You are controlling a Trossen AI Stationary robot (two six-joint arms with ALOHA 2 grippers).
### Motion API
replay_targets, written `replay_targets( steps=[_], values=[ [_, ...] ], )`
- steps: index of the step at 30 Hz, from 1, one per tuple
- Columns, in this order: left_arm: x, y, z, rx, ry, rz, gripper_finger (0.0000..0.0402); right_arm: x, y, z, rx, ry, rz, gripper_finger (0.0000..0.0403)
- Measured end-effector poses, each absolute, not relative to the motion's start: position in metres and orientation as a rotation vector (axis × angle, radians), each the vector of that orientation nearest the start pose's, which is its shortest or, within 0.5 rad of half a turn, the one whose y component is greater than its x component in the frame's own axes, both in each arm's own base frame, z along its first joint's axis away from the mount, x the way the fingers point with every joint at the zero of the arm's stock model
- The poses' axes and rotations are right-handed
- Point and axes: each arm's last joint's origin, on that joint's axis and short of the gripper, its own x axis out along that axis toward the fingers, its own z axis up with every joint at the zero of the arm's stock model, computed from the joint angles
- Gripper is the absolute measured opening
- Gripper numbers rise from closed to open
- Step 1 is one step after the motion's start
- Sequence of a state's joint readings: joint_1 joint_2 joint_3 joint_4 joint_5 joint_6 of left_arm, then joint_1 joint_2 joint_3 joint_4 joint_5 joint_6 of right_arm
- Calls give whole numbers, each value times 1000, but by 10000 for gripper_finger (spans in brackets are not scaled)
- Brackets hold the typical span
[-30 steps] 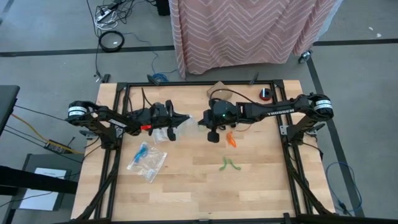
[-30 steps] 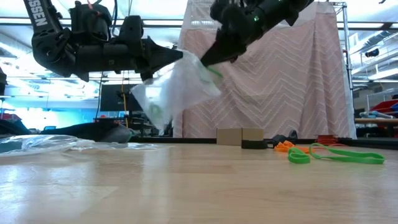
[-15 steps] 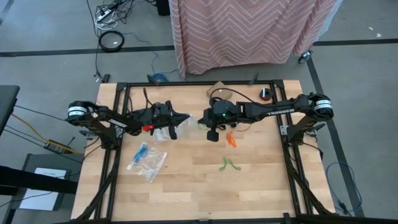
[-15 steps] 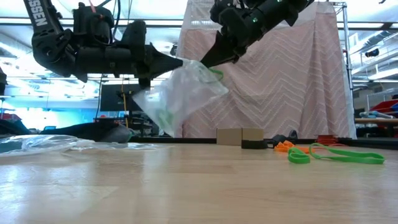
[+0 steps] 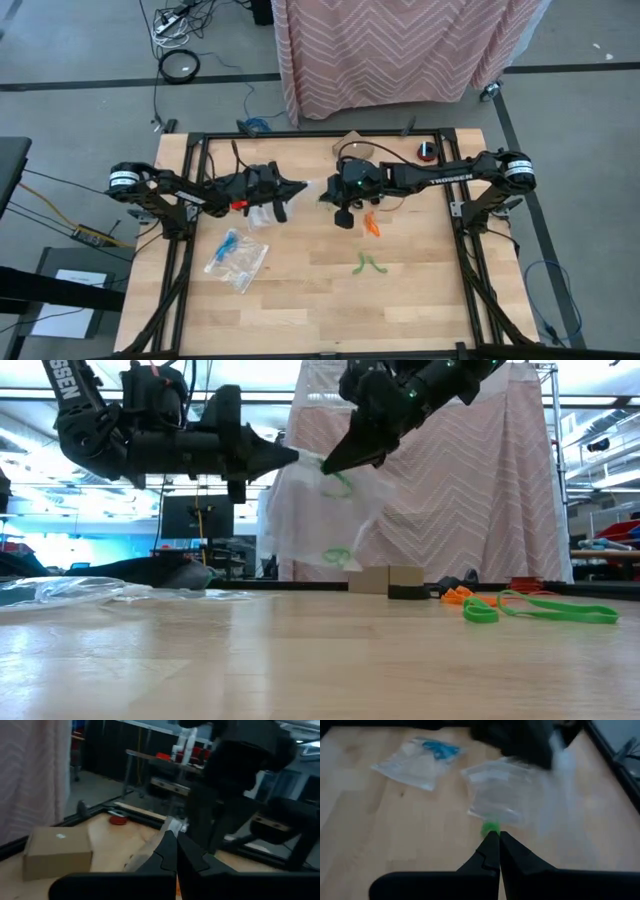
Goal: Sort rubber bands
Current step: Put the green rubber band into the transparent zip bag
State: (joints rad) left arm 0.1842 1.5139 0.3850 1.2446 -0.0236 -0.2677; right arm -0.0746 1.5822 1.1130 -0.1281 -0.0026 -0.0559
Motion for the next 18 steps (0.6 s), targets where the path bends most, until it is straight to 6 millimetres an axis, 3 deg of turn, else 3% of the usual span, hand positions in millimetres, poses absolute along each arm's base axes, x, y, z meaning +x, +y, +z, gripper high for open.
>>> replay_targets(
  steps=[4,10,15,18],
  values=[
    [256,49,176,-228,-71,217,2,348,-18,266,-103,525,-42,0],
    [256,49,174,-212,-60,250,2,338,-8,291,-236,436,-233,0],
    [256,49,176,-187,-75,268,2,337,-7,289,-229,450,-516,0],
    [255,50,175,-180,-71,285,2,338,-6,285,-262,475,-531,0]
  ],
)
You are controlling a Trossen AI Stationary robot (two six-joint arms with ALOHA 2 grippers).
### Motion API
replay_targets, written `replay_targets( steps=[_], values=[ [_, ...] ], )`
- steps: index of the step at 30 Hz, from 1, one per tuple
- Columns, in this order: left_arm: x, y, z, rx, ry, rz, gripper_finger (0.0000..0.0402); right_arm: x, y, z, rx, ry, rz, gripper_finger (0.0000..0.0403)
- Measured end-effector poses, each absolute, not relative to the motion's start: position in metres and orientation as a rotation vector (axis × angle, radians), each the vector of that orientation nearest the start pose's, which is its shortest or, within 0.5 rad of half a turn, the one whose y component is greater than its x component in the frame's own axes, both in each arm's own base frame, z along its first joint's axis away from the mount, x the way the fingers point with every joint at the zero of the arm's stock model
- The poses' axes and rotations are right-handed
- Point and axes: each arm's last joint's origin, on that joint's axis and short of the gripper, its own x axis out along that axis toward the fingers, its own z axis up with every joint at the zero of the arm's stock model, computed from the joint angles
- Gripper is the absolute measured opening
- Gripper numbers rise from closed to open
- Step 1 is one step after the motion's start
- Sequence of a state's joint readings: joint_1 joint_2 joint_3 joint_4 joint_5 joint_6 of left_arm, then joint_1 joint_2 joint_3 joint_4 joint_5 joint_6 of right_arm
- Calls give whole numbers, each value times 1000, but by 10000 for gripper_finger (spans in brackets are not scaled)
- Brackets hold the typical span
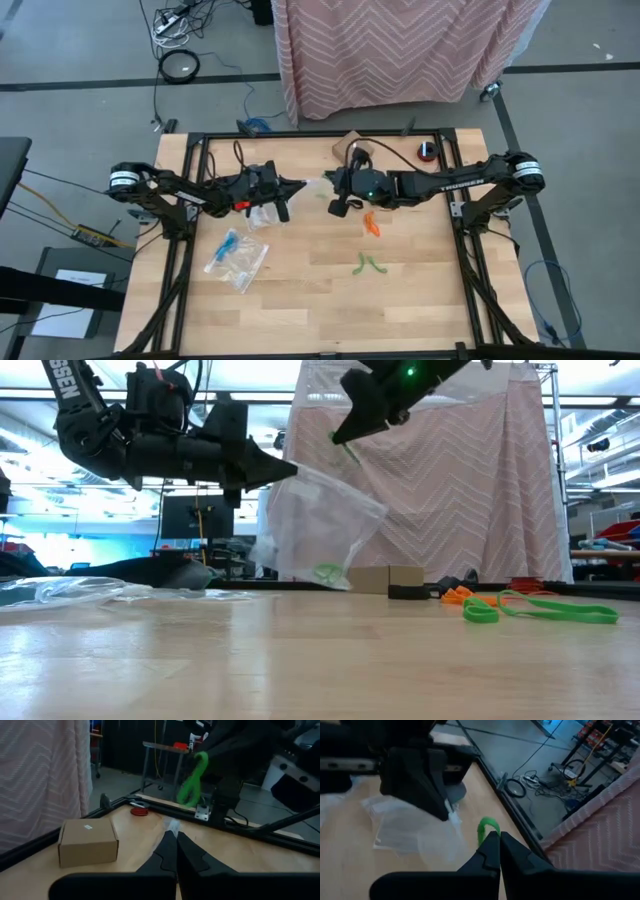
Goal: Sort rubber bands
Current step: Put the green rubber band into the transparent zip bag
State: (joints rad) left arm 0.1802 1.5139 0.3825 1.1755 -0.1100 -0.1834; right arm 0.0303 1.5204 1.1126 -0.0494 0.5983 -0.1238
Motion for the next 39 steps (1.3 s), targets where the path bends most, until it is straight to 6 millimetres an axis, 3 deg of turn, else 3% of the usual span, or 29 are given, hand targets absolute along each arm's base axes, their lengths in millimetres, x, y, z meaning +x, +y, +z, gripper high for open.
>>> replay_targets(
  steps=[11,16,19,27,39],
  values=[
    [256,49,166,-168,-16,304,2,336,-10,278,-260,500,-513,0],
    [239,40,178,-150,-266,241,2,336,-10,270,-239,413,-515,0],
    [225,39,172,-148,-286,249,1,337,-6,270,-264,387,-502,0],
    [218,36,161,-147,-234,242,1,343,3,293,-302,164,-401,0],
    [224,28,166,-92,-248,211,1,344,-1,298,-316,107,-376,0]
  ],
)
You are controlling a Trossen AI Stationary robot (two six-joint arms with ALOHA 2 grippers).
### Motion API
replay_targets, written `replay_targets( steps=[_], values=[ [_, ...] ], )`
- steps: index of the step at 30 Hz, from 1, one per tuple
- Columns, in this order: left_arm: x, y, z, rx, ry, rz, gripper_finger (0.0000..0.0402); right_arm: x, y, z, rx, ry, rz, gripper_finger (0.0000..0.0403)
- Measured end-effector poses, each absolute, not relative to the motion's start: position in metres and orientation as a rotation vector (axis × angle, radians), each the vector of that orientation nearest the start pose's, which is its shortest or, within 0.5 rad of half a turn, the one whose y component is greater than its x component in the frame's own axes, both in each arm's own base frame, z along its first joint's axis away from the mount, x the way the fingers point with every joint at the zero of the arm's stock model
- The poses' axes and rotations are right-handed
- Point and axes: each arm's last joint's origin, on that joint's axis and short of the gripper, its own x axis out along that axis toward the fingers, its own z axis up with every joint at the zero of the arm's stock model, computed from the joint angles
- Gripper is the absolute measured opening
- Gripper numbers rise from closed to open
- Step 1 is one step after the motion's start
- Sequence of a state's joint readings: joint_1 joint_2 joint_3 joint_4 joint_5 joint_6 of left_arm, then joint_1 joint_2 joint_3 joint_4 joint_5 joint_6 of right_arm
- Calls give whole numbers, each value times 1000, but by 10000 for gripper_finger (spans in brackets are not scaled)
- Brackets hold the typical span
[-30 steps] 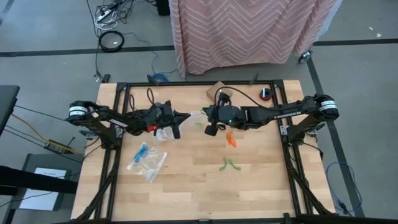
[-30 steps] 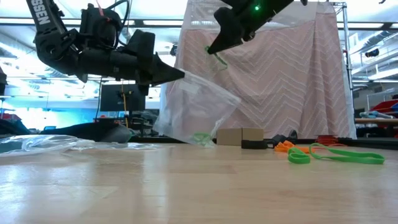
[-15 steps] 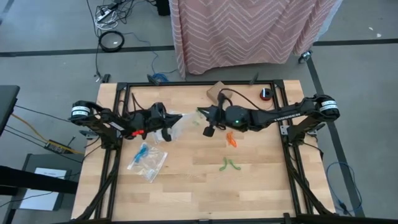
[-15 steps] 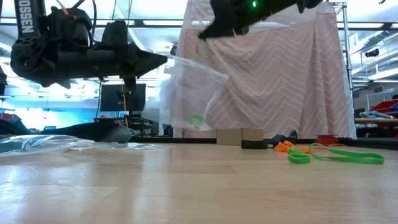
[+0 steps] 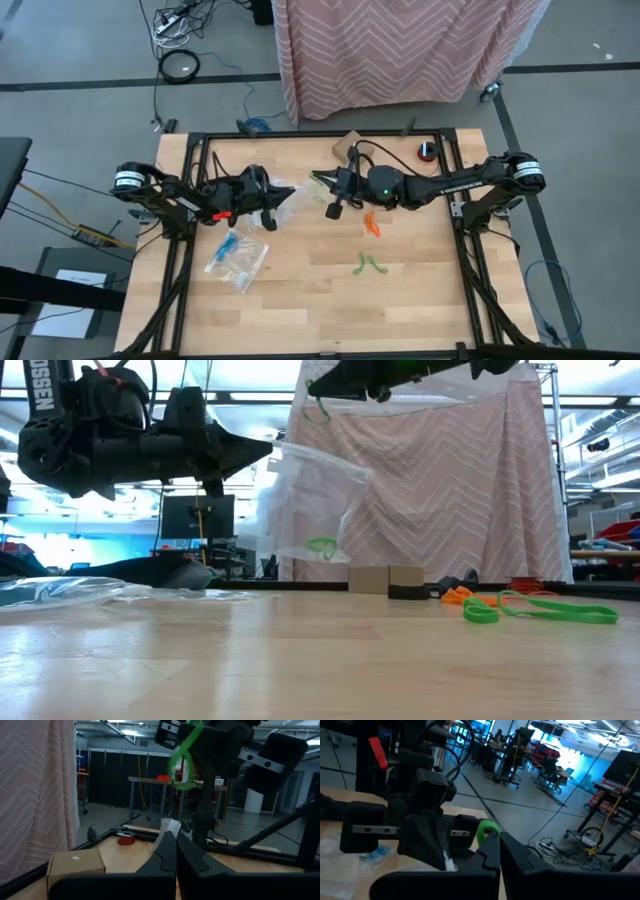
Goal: Sort rubber bands
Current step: Put the green rubber band into the transparent zip bag
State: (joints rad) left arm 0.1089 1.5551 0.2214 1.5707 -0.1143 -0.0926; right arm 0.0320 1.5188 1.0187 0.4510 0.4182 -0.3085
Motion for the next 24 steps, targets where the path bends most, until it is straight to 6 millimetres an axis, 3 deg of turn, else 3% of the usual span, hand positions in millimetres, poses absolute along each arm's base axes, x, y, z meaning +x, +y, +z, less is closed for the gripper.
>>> replay_targets(
  steps=[24],
  values=[
    [224,27,167,-90,-251,182,2,345,-11,289,-293,175,-244,0]
  ],
)
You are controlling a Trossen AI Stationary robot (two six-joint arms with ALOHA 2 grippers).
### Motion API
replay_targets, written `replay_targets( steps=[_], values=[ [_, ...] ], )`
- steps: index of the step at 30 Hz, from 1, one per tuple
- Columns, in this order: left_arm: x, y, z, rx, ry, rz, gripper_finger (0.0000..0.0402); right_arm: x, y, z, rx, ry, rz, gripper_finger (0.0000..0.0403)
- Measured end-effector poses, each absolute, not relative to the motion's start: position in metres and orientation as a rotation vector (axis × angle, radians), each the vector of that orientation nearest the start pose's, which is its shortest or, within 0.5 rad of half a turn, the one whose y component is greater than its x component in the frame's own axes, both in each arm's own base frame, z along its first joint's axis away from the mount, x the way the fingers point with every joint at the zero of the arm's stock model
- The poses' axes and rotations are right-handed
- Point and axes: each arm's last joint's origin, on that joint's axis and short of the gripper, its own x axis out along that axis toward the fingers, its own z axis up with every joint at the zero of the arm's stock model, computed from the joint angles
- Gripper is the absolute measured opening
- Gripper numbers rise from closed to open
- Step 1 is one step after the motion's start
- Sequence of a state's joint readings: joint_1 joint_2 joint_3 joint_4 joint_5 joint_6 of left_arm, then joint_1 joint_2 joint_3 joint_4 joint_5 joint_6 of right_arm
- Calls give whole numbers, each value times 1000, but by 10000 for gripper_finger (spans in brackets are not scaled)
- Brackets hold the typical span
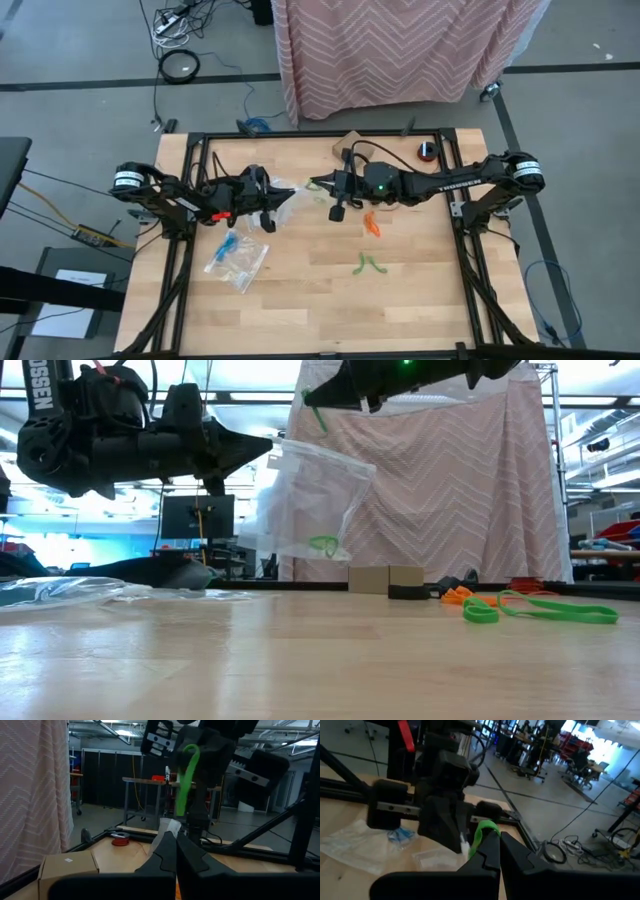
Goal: Sort rubber bands
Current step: Put the green rubber band into the transparent zip bag
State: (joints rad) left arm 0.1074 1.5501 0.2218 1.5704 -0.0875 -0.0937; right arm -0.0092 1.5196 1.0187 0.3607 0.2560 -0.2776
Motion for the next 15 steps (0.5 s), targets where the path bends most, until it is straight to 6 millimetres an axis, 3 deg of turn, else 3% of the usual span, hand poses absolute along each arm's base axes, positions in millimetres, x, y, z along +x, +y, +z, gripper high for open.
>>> replay_targets(
  steps=[15],
  values=[
    [224,26,167,-93,-251,168,3,334,-20,255,-194,199,-238,0]
  ],
)
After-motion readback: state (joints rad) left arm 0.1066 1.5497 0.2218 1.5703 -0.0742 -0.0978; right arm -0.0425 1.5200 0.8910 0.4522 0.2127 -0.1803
